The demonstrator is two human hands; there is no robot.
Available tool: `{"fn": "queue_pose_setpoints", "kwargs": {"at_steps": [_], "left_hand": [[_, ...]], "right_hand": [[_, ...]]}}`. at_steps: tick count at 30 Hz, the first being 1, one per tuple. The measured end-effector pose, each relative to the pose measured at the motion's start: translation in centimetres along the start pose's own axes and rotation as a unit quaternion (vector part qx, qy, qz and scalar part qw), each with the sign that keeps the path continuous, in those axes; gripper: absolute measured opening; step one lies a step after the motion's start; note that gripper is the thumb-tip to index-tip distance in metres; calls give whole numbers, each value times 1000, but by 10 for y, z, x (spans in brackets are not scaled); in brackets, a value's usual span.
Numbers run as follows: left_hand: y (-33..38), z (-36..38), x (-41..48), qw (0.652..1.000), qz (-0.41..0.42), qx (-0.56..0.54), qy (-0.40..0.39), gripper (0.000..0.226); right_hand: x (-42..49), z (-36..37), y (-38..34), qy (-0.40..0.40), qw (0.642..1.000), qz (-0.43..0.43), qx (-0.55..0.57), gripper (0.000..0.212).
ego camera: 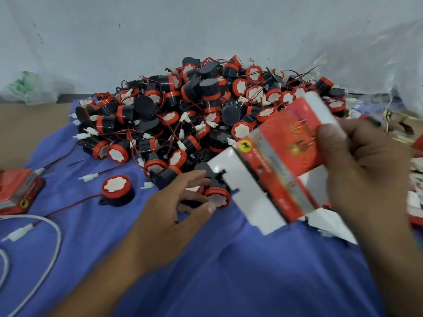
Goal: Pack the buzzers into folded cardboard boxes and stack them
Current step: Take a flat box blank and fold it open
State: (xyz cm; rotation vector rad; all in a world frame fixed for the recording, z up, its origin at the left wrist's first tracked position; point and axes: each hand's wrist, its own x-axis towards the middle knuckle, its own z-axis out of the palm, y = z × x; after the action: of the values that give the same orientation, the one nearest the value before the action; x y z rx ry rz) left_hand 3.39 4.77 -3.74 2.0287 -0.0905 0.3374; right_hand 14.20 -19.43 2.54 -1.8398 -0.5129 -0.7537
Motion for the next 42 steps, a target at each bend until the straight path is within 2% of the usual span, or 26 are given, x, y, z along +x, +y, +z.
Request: {"fn": "queue_pose_setpoints", "kwargs": {"at_steps": [3,6,8,11,13,15,17,20,22,25,28,33,36,38,40,42], "left_hand": [[-2,2,4,989,-39,-142,24,69],[-7,-3,9,962,-94,-239,94,57],[-11,-6,10,957,-111,-229,140,41],[-15,-6,10,956,-95,-206,187,28],[-13,-2,7,964,-51,-220,143,24],[-9,4,3,966,-3,-252,49,24],[-6,10,0,970,33,-240,-18,33],[-9,15,-2,980,54,-185,-40,48],[-10,16,-2,977,40,-203,-39,59],[-12,15,-2,978,34,-206,-26,73],[-12,15,-4,984,55,-169,-27,78],[-8,16,-5,992,83,-98,-6,87],[-8,17,-7,993,94,-68,-1,96],[-9,17,-7,993,85,-74,14,94],[-7,17,-8,993,87,-75,29,87],[-5,15,-9,991,88,-98,18,83]], "right_hand": [[-25,30,-2,-100,978,134,121,21],[-42,47,4,-186,942,217,174,17],[-51,55,7,-209,937,207,190,16],[-60,60,11,-216,970,89,65,48],[-68,64,7,-278,960,19,26,56],[-77,68,1,-337,939,16,63,65],[-82,69,-3,-360,926,15,112,68],[-80,64,-5,-385,900,56,195,70],[-81,60,-6,-399,885,52,235,59],[-82,59,-10,-393,881,43,262,41],[-81,58,-9,-384,885,24,262,42],[-82,58,-3,-360,918,-92,141,46],[-80,56,2,-342,921,-165,84,44],[-82,57,5,-297,933,-204,-2,32],[-86,59,4,-236,946,-217,-56,10],[-89,61,-2,-191,954,-223,-63,14]]}}
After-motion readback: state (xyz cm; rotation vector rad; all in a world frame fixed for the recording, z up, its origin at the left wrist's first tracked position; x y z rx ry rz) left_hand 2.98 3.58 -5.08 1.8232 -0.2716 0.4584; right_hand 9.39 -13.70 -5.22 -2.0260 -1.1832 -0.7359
